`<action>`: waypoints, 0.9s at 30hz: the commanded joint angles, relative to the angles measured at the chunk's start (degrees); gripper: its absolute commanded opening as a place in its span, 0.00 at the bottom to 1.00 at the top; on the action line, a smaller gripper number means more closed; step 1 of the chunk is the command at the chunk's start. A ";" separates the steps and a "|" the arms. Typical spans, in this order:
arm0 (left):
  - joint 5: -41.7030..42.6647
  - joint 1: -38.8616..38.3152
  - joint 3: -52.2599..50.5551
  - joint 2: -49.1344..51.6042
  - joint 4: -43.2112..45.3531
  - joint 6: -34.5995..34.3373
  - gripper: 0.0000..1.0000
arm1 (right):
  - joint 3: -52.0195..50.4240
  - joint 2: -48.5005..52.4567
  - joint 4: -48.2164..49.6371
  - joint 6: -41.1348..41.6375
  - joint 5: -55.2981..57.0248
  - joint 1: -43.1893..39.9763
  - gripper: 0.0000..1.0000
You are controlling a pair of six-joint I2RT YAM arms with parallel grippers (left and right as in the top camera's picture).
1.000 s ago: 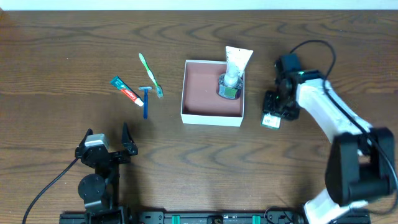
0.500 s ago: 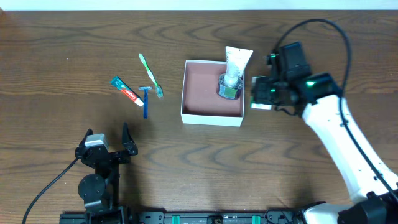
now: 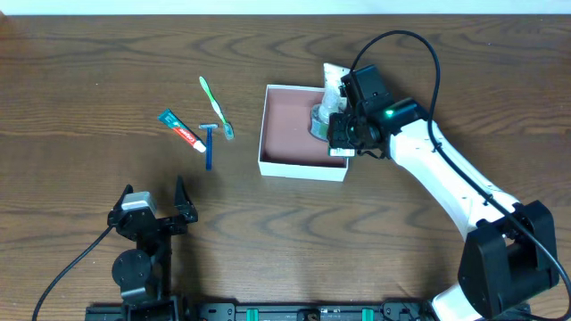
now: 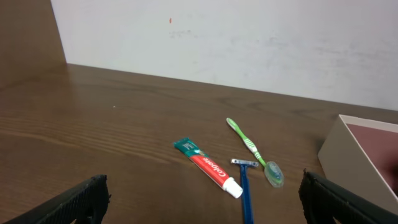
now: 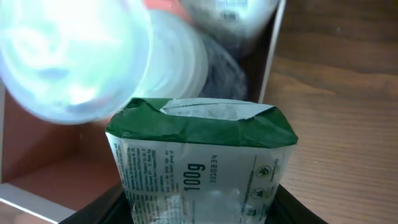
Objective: Pack container
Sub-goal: 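Lift the packet and lower it into the box beside the bottle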
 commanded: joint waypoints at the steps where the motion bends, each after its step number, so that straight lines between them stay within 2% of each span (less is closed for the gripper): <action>1: 0.63 0.35 -0.90 -0.35 -2.14 0.98 0.98 | 0.33 0.72 0.39 1.16 -0.96 0.76 0.43; 13: 0.63 0.35 -0.90 -0.35 -2.14 1.01 0.98 | 0.74 0.33 0.15 1.09 -4.79 0.83 0.41; 27: 0.63 0.35 -0.90 -0.35 -2.14 0.98 0.98 | 1.16 -7.82 -2.38 -0.61 -4.79 2.05 0.37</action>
